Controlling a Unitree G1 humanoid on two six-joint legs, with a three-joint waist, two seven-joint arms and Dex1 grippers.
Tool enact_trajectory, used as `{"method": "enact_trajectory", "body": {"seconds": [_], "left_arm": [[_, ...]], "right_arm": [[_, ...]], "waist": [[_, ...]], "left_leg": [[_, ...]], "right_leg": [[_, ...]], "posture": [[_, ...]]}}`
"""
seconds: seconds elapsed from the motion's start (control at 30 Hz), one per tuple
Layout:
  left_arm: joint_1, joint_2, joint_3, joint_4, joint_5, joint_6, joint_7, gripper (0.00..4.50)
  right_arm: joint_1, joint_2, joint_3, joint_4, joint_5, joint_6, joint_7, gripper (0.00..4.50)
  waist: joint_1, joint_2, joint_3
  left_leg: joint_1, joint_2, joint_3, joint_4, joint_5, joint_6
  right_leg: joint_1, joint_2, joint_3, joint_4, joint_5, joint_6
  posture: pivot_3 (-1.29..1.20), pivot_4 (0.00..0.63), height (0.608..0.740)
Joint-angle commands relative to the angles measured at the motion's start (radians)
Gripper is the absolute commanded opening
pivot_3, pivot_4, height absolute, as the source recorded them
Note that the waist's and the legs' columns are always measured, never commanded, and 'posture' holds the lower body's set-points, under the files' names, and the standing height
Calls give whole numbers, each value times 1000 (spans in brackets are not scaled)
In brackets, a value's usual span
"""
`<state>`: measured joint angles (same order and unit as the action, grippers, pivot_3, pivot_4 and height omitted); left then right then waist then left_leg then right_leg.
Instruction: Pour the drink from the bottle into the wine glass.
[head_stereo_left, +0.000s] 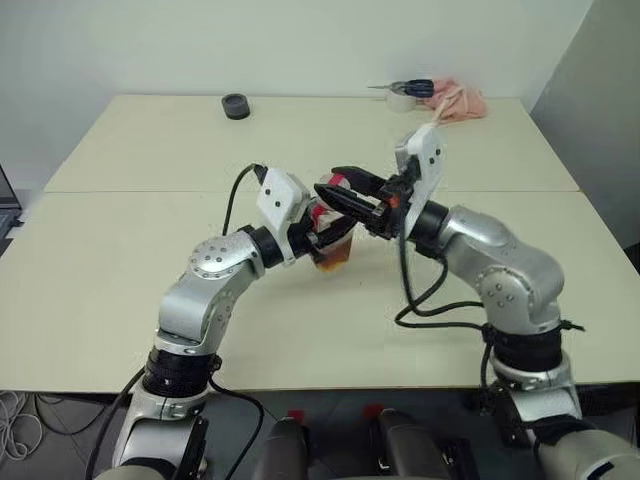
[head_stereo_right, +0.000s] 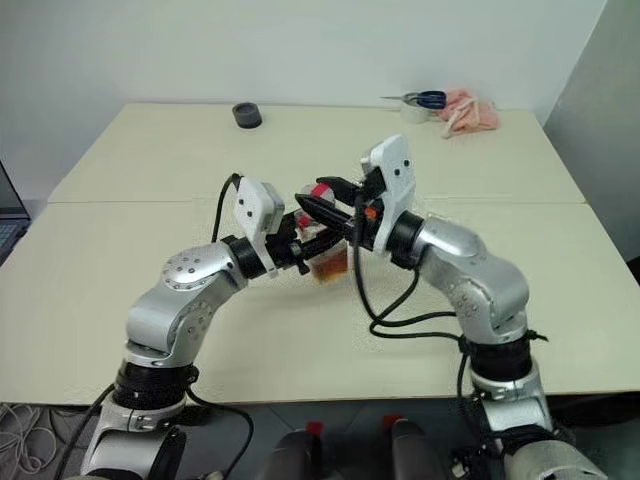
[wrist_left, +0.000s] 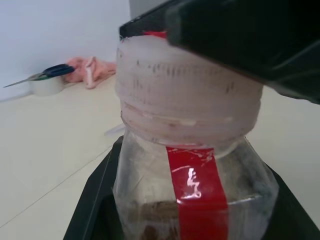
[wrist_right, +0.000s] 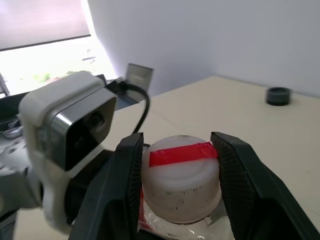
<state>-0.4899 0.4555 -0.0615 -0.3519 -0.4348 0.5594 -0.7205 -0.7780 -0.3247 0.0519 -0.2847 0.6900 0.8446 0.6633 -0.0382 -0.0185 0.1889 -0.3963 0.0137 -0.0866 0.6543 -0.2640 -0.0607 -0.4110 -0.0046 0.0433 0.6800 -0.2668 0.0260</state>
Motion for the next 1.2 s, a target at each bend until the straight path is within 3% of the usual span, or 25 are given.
{"method": "enact_trajectory", "body": {"seconds": [0.03, 0.2, 0.33, 0.47, 0.6, 0.73, 0.97, 1.2], "left_arm": [[28, 49, -26, -182, -164, 77, -128, 1977], [-33, 69, 30, -233, -309, 166, -115, 1977], [-50, 104, 52, -225, -323, 179, -119, 1977], [3, 150, 45, -219, -264, 125, -132, 1977], [32, 135, 51, -219, -255, 118, -88, 1977], [42, 95, 46, -223, -242, 114, -27, 1977], [7, 23, 33, -154, -175, 73, 59, 1977], [-4, 17, 27, -131, -164, 63, 43, 1977]], "right_arm": [[-133, -79, -54, 49, 155, 61, 233, 1804], [-222, -115, -33, 94, 264, 162, 352, 1804], [-199, -150, -29, 77, 244, 157, 388, 1804], [-160, -213, -79, 48, 269, 186, 378, 3168], [-71, -284, -119, -23, 245, 187, 305, 4485], [41, -292, -159, -127, 238, 185, 166, 4485], [94, -98, -164, -302, 231, 176, -239, 4485], [100, -53, -129, -340, 277, 174, -279, 4485]], "waist": [[-1, 0, 0], [2, 0, 0], [4, 0, 0], [3, 0, 0], [7, 0, 0], [9, 0, 0], [2, 0, 0], [6, 0, 0]], "left_leg": [[0, 0, 0, 0, 0, 0], [0, 0, -1, 0, 0, 0], [0, 0, -1, 1, 0, 0], [0, 0, 0, 1, 0, 0], [-1, 0, 0, 1, 0, 0], [-1, 0, -1, 2, 0, 0], [0, 1, 0, 1, 0, 0], [-1, 0, 0, 2, 0, 0]], "right_leg": [[0, 0, 0, 0, 0, 0], [1, 0, -1, 0, 0, 0], [1, 0, -1, 0, 0, 0], [1, 0, 0, 0, 0, 0], [0, 0, 0, 0, 0, 0], [0, 0, 0, -1, 0, 0], [0, 2, 0, 1, 0, 0], [0, 0, 0, 0, 0, 0]], "posture": [[0, 150, 740], [0, 150, 740], [0, 150, 740], [0, 150, 740], [0, 150, 740], [0, 150, 740], [0, 150, 740], [0, 150, 740]]}}
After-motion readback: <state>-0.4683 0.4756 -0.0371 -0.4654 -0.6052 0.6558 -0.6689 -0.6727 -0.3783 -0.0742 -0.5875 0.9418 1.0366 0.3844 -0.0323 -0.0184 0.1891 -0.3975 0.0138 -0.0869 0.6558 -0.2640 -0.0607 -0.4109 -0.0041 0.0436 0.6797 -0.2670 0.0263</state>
